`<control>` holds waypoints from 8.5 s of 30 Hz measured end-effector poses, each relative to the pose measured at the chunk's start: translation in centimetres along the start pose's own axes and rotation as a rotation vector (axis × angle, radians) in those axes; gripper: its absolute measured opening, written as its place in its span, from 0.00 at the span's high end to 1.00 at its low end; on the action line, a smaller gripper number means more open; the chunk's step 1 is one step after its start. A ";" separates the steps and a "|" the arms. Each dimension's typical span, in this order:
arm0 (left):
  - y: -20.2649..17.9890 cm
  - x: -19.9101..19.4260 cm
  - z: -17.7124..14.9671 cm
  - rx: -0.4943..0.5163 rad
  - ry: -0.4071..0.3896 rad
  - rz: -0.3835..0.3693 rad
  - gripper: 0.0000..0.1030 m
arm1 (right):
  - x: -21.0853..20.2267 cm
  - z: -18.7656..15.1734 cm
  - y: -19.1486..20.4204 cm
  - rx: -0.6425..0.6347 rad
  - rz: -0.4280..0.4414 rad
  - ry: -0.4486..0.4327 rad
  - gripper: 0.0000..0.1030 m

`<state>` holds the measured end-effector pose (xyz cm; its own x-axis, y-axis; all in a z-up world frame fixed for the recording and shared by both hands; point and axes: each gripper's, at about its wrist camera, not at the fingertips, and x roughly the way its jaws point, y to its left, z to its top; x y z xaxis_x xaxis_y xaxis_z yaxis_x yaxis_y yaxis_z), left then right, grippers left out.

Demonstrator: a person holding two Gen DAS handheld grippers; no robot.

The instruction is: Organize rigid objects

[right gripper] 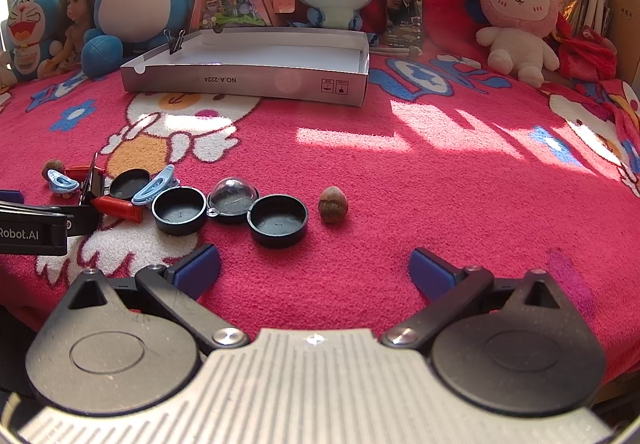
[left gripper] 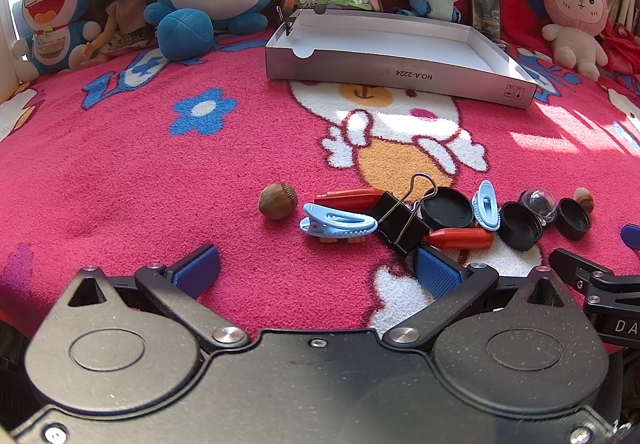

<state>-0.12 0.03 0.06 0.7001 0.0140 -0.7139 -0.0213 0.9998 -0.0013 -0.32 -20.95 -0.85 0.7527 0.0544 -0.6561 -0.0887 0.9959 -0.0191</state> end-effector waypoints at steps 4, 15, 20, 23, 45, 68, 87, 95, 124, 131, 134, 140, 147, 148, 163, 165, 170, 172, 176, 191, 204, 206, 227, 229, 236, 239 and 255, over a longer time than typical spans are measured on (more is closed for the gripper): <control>0.0 0.0 0.0 0.000 0.000 0.000 0.00 | 0.0 0.0 0.0 0.000 0.000 0.000 0.00; 0.0 0.0 0.0 0.000 -0.001 0.000 0.00 | -0.1 -0.1 0.0 0.000 -0.001 -0.001 0.00; 0.0 0.0 0.0 0.000 -0.001 0.001 0.00 | -0.1 -0.1 0.0 0.000 0.000 -0.002 0.00; 0.0 0.0 0.0 0.000 -0.001 0.000 0.00 | -0.1 -0.1 0.0 0.000 -0.001 -0.002 0.00; 0.3 -0.1 0.1 0.006 -0.001 -0.005 0.00 | -0.2 -0.3 -0.1 0.011 0.003 -0.013 0.00; 1.3 -3.0 0.3 -0.043 -0.036 -0.168 0.73 | -1.9 -0.2 -0.4 0.050 0.171 -0.086 0.36; 2.0 -1.4 1.1 -0.030 -0.064 -0.094 0.72 | -0.4 0.5 -0.5 0.018 0.121 -0.093 0.54; 1.4 -1.1 1.1 0.005 -0.091 -0.067 0.61 | -0.1 0.6 -0.6 0.012 0.081 -0.098 0.54; 3.4 -1.2 0.2 -0.001 -0.110 0.008 0.60 | 0.1 0.4 0.1 0.002 0.041 -0.121 0.43; 3.1 -1.9 0.4 0.012 -0.116 -0.043 0.63 | 0.0 0.3 0.2 -0.003 0.040 -0.120 0.43; 2.2 -2.2 0.3 0.041 -0.127 -0.085 0.63 | -0.1 0.2 0.3 -0.007 0.040 -0.122 0.43; 1.2 -1.1 0.2 0.047 -0.134 -0.057 0.64 | -0.2 0.1 0.5 -0.021 0.041 -0.129 0.45; 0.8 -0.5 0.5 0.069 -0.155 -0.042 0.64 | -0.2 0.1 0.5 -0.025 0.045 -0.132 0.45; 0.8 -0.4 0.5 0.064 -0.155 -0.045 0.64 | -0.2 0.1 0.5 -0.025 0.044 -0.133 0.45; 0.8 0.2 0.8 0.018 -0.145 -0.070 0.62 | -0.1 0.0 0.9 -0.033 0.041 -0.139 0.45; 0.7 0.4 0.9 0.025 -0.149 -0.070 0.62 | -0.1 0.0 0.9 -0.033 0.041 -0.139 0.45; 0.5 0.4 0.7 0.049 -0.159 -0.067 0.63 | -0.1 0.0 1.0 -0.033 0.041 -0.140 0.45; 0.4 0.3 0.6 0.060 -0.162 -0.061 0.64 | -0.1 0.0 1.0 -0.031 0.042 -0.142 0.50; 0.3 -0.2 0.5 0.068 -0.165 -0.058 0.64 | -0.3 0.0 1.0 -0.028 0.056 -0.148 0.64; 1.8 -1.1 5.7 0.021 -0.202 -0.119 0.64 | -0.5 3.2 0.1 0.008 0.079 -0.191 0.64; 1.4 2.0 13.7 -0.011 -0.239 -0.147 0.64 | 4.5 11.2 -3.2 0.141 0.139 -0.158 0.64; 1.3 3.1 14.4 -0.019 -0.227 -0.134 0.64 | 5.5 12.3 -3.5 0.153 0.150 -0.159 0.64; 0.4 12.9 18.5 -0.063 -0.118 -0.064 0.64 | 16.9 15.9 -3.0 0.305 0.269 -0.031 0.64; 0.3 13.3 18.6 -0.062 -0.116 -0.061 0.64 | 17.2 16.0 -3.0 0.291 0.277 -0.040 0.64; 0.3 14.3 19.0 -0.067 -0.106 -0.057 0.64 | 18.3 16.5 -3.2 0.232 0.317 -0.088 0.64; 0.2 14.7 19.0 -0.064 -0.101 -0.056 0.64 | 18.6 16.7 -3.0 0.198 0.310 -0.096 0.64; 0.0 16.1 19.6 -0.055 -0.083 -0.041 0.64 | 20.6 17.7 -3.4 0.134 0.309 -0.126 0.64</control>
<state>25.16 0.52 2.26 0.7582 -0.0233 -0.6517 -0.0293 0.9971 -0.0698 27.03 -21.95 -0.93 0.7789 0.3549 -0.5171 -0.2448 0.9311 0.2703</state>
